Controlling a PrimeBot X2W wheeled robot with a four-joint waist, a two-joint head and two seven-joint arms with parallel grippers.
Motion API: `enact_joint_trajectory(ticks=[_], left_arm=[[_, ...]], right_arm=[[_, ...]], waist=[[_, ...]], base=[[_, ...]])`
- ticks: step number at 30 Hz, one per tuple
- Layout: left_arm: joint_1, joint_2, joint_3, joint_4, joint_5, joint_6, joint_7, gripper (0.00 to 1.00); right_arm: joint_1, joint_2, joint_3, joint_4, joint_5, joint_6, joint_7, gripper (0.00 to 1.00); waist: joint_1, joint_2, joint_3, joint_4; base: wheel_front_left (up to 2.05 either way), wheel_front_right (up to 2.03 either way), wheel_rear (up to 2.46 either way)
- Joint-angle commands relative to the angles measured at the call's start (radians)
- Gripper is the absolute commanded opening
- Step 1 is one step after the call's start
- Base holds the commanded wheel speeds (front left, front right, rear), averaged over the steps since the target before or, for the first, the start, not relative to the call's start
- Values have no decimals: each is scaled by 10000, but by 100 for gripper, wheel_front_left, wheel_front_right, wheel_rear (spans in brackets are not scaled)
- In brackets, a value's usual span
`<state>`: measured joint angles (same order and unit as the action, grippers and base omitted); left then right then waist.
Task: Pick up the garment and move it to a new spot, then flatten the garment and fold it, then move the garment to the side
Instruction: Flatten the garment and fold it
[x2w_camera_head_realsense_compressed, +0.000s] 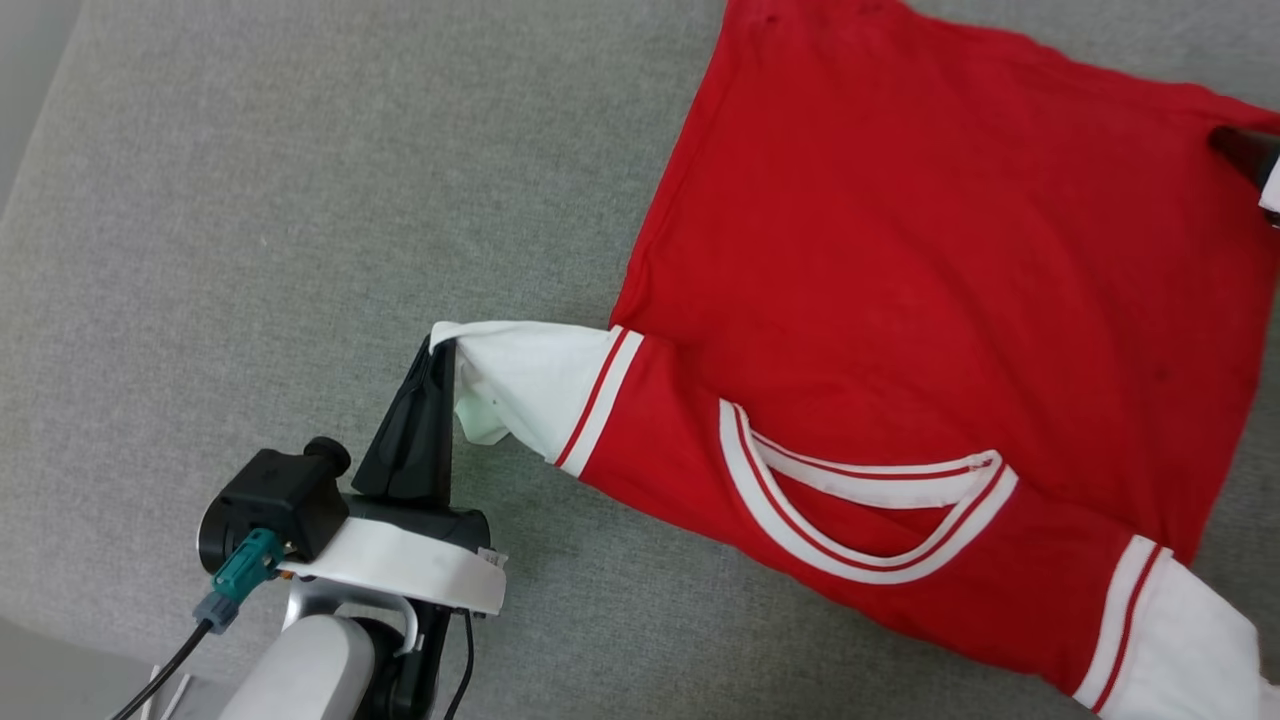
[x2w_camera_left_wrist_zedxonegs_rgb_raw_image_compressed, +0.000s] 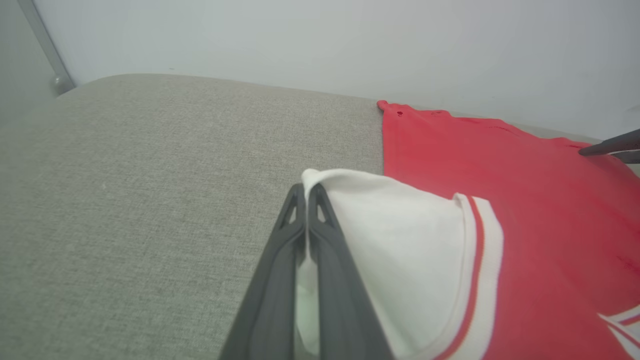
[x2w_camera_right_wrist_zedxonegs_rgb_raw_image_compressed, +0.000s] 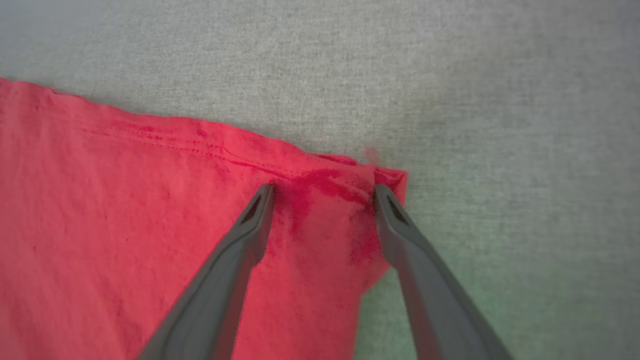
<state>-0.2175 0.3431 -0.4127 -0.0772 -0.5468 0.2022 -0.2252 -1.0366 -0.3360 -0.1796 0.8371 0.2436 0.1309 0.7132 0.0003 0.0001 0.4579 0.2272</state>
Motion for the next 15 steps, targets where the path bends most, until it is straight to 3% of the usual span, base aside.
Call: enact_joint_trajectory(ticks=[1, 6, 7, 8, 9, 15], left_arm=[[-197, -38, 22, 49, 42, -34, -79, 0], [-367, -107, -2, 279, 13, -149, -150, 0], [-389, -118, -1, 315, 2, -154, -165, 0], [-385, -122, -5, 361, -9, -176, -161, 0], [-369, -127, -15, 410, -17, -181, -165, 0], [-127, -133, -6, 684, -95, -123, -177, 0]], right_arm=[[-146, 132, -161, 209, -118, -3, 183, 100], [75, 447, -759, 1155, -758, -6, 1021, 100], [101, 508, -856, 1262, -879, -8, 1116, 64], [102, 545, -959, 1312, -965, -8, 1162, 21], [83, 572, -1049, 1335, -1052, -8, 1175, 0], [-93, 483, -1088, 1031, -1511, -3, 839, 0]], waist=[[-3, -1, 341, 225], [-3, -1, 410, 283], [-3, -1, 386, 296], [-3, -1, 355, 309], [-3, -1, 307, 322], [-3, -1, -287, 215]], base=[[0, 0, 0], [0, 0, 0], [0, 0, 0], [0, 0, 0], [0, 0, 0], [0, 0, 0]])
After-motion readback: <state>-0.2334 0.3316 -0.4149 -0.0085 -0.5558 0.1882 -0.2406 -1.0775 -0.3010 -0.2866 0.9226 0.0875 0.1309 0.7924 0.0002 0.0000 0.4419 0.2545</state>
